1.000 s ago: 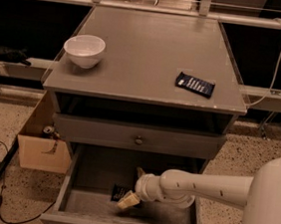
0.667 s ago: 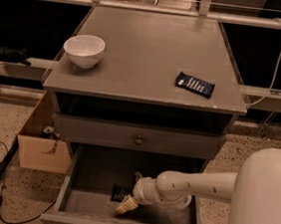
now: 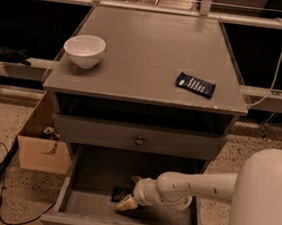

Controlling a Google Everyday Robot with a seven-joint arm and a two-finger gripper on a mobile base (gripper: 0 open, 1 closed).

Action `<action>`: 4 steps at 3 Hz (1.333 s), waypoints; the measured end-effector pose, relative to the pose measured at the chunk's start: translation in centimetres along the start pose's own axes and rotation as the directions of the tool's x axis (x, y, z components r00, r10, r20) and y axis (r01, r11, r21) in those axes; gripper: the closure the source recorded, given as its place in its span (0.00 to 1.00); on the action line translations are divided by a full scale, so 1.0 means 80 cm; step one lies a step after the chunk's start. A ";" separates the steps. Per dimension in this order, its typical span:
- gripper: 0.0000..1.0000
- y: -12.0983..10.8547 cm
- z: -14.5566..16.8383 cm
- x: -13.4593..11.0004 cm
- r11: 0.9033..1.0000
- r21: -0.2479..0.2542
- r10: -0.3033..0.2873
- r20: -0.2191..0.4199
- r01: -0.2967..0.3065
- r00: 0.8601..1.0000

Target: Pick rxbar chocolate from middle drawer and place on counter

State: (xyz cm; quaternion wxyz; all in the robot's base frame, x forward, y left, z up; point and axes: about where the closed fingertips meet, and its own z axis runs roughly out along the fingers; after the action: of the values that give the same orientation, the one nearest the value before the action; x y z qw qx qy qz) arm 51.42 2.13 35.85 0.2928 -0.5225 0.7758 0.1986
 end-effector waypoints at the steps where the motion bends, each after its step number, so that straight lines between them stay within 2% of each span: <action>1: 0.43 0.000 0.000 0.000 1.000 0.000 0.000 0.000 0.000 1.000; 3: 0.89 0.000 0.000 0.000 1.000 0.000 0.000 0.000 0.000 1.000; 4: 1.00 0.001 0.001 0.000 1.000 -0.001 0.000 -0.001 0.000 1.000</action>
Offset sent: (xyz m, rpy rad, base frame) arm 0.0000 0.0000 0.0000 0.0000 0.0000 0.0000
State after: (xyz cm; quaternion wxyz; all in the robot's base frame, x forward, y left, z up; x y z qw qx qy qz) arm 51.39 2.19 35.82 0.2920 -0.5227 0.7759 0.1989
